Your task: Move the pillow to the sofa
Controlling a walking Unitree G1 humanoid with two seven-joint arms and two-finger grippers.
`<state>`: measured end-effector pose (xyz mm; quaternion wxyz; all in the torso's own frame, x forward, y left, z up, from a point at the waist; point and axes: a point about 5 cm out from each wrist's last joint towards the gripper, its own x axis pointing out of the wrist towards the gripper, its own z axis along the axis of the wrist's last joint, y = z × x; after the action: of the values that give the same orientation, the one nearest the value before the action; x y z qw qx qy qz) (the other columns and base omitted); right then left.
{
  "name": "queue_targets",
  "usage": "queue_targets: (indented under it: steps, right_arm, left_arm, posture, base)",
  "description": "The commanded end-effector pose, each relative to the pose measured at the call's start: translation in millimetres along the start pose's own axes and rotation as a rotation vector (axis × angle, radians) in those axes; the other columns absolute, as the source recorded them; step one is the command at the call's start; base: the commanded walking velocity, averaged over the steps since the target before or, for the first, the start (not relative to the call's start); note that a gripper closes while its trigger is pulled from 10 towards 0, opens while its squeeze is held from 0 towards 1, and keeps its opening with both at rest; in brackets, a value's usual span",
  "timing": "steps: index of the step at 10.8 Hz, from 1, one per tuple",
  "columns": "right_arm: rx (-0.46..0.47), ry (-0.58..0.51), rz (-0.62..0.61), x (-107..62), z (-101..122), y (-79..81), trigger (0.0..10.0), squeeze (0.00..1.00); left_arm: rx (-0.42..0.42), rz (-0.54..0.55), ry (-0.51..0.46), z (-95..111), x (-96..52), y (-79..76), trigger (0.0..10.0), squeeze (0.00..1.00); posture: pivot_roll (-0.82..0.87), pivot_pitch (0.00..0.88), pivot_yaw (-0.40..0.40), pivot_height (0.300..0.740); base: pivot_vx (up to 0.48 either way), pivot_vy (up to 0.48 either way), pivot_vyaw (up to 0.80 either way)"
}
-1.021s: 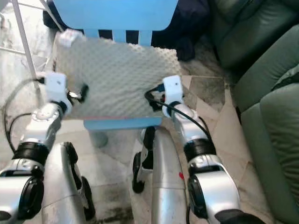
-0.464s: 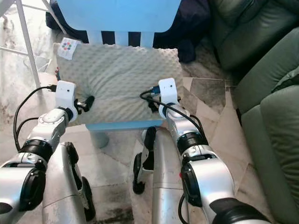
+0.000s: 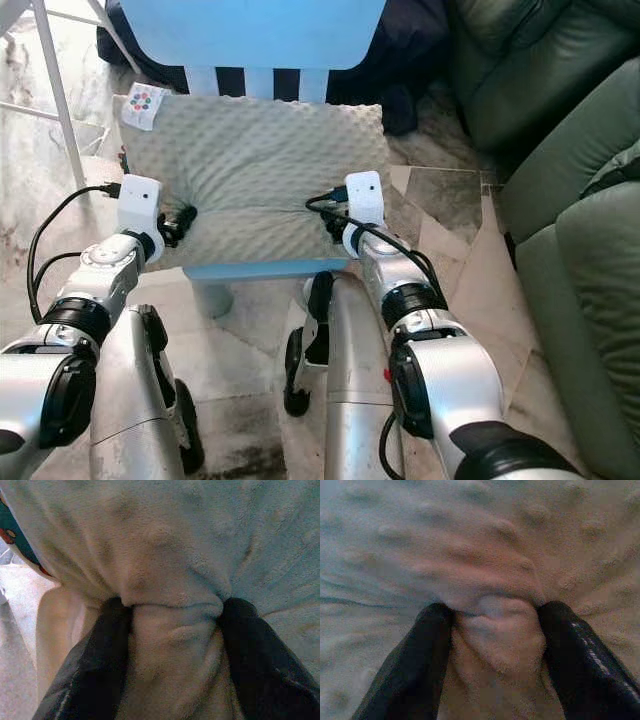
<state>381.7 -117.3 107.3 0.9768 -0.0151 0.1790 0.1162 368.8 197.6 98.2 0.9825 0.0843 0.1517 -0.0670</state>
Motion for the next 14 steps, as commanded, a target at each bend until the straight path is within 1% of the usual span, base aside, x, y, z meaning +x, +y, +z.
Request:
queue_targets:
  steps: [1,6,8,9,10,11,12,13,14]
  right_arm:
    - [0.034,0.087,-0.01,-2.6,-22,-3.7,0.0,0.0]
    - [0.061,0.093,0.004,-2.5,-23,-3.1,0.0,0.0]
    - [0.066,0.088,0.004,-2.2,-22,-3.1,0.0,0.0]
    - [0.064,0.076,0.003,-1.6,-18,-3.5,0.0,0.0]
    - [0.055,0.041,-0.002,-0.8,-8,-6.5,0.0,0.0]
    - [0.052,0.012,-0.006,-0.7,-2,-8.6,0.0,0.0]
    - [0.035,-0.053,-0.006,-1.0,9,-12.0,0.0,0.0]
    - [0.014,-0.102,-0.003,-2.6,13,-15.6,0.0,0.0]
    - [-0.01,-0.141,0.002,-5.5,12,-20.7,0.0,0.0]
  left_arm:
    - [-0.009,-0.039,0.164,-41,-7.5,-9.3,0.0,0.0]
    - [-0.03,-0.016,0.159,-45,-10.0,-3.8,0.0,0.0]
    - [-0.037,0.001,0.131,-38,-8.3,-1.0,0.0,0.0]
    - [-0.046,0.009,0.111,-32,-6.9,1.4,0.0,0.0]
    - [-0.043,0.041,0.074,-21,-4.8,7.2,0.0,0.0]
    - [-0.031,0.061,0.047,-15,-4.0,10.1,0.0,0.0]
    - [0.005,0.102,-0.024,-3,-3.5,13.4,0.0,0.0]
    - [0.025,0.118,-0.09,2,-5.4,13.6,0.0,0.0]
    - [0.026,0.116,-0.144,1,-9.1,12.0,0.0,0.0]
  posture:
    - [-0.02,0.378,-0.139,0.473]
    - [-0.02,0.385,-0.147,0.473]
    - [-0.02,0.371,-0.15,0.473]
    - [-0.02,0.343,-0.147,0.473]
    - [-0.02,0.303,-0.14,0.473]
    - [-0.01,0.283,-0.136,0.473]
    - [-0.01,0.219,-0.123,0.473]
    - [-0.01,0.16,-0.11,0.473]
    - [0.0,0.119,-0.103,0.473]
  base:
    - [0.0,0.0,0.0]
    - [0.0,0.0,0.0]
    - [0.0,0.0,0.0]
    - [0.0,0.0,0.0]
    - [0.0,0.0,0.0]
    - [0.0,0.0,0.0]
    - [0.0,0.0,0.0]
    - [0.0,0.0,0.0]
    - [0.0,0.0,0.0]
